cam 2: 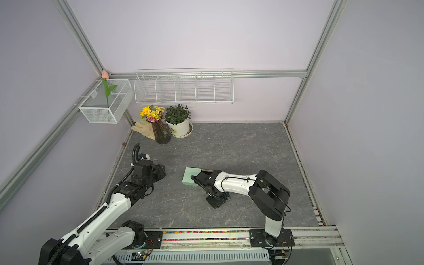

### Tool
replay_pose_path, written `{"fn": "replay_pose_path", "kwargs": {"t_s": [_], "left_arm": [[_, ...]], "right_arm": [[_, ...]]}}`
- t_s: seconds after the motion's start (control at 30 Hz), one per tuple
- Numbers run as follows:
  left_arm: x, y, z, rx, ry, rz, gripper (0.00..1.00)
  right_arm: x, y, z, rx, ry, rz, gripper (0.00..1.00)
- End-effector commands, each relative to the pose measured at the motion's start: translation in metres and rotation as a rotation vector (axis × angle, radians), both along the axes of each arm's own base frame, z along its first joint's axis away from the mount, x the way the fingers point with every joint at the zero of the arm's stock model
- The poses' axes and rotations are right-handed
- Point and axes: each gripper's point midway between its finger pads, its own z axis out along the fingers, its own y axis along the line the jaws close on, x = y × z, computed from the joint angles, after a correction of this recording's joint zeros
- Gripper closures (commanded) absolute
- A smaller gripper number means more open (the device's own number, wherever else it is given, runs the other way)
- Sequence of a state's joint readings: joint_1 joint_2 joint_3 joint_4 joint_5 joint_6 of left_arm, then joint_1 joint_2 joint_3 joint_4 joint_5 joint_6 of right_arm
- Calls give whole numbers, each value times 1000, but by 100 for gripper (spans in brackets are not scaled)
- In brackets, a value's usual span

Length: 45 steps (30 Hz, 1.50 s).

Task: Place the earrings into the drawer-style jewelry box
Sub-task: Pick up the earring from the center of the board.

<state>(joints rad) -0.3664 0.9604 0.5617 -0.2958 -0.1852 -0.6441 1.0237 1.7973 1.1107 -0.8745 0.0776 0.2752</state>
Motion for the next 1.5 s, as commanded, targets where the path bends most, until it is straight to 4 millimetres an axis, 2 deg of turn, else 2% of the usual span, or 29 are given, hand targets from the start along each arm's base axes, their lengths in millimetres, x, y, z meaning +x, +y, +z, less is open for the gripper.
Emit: {"fn": "replay_pose_path", "kwargs": {"t_s": [0.0,0.3,1.0,1.47], "left_arm": [[-1,4,-2,-5,-4,20,43],[-2,4,-2,-3,-6,19,43],[-1,3,-1,-5,-6,16,43],[0,4,-1,-1,-5,18,43]], "right_arm": [[-5,-4,-5,-24,20,-8,71],[-2,8,-4,8,18,-28,72],[-1,9,-8,-5,28,-50,73],[-5,6,-12,-18,46,-48,79]]}}
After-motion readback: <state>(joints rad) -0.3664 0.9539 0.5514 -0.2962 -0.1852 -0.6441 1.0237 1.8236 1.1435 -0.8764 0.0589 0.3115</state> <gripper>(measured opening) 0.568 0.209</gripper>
